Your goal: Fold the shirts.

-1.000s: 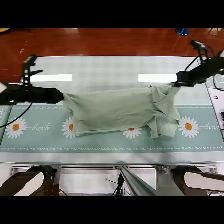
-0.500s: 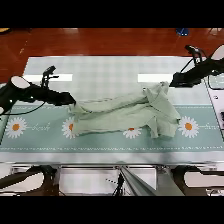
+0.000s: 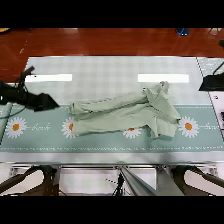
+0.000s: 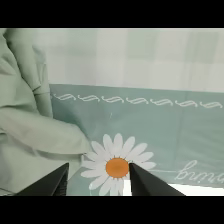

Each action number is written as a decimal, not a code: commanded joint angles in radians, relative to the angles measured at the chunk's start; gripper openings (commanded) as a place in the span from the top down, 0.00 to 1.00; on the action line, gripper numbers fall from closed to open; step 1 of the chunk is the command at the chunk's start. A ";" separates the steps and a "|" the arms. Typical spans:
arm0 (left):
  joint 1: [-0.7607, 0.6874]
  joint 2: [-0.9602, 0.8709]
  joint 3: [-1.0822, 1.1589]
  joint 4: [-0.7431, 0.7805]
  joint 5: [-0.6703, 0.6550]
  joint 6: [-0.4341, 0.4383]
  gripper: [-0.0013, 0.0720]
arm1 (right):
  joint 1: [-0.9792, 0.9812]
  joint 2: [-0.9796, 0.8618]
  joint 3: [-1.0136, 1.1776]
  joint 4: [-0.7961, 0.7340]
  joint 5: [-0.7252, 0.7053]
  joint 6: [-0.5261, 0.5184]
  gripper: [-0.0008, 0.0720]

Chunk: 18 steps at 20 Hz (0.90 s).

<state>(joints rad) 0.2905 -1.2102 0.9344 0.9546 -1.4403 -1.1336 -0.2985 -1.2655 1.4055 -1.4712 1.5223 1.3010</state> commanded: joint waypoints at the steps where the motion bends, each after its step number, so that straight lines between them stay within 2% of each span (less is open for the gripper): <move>1: 0.052 0.032 -0.187 -0.014 -0.023 0.010 0.21 | -0.060 0.048 -0.095 0.092 -0.018 -0.019 0.31; 2: 0.048 0.031 -0.234 -0.024 -0.001 0.026 0.17 | -0.062 0.048 -0.124 0.114 -0.026 -0.031 0.31; 6: -0.001 0.029 -0.349 -0.051 0.129 0.027 0.17 | -0.061 0.048 -0.201 0.138 -0.060 -0.045 0.31; 9: -0.067 0.007 -0.357 -0.098 0.203 0.026 0.17 | -0.061 0.048 -0.209 0.138 -0.088 -0.051 0.31; 15: -0.220 -0.157 -0.354 -0.188 0.291 0.026 0.17 | -0.061 0.048 -0.209 0.139 -0.095 -0.051 0.31; 17: -0.236 -0.204 -0.346 -0.244 0.307 0.018 0.20 | -0.061 0.048 -0.209 0.138 -0.093 -0.050 0.31; 18: -0.235 -0.220 -0.344 -0.258 0.309 0.018 0.37 | -0.061 0.048 -0.209 0.138 -0.093 -0.050 0.31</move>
<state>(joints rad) 0.0860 -1.3670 0.5865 0.7433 -1.1946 -1.1130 -0.3595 -1.2186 1.1973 -1.3346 1.4303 1.2499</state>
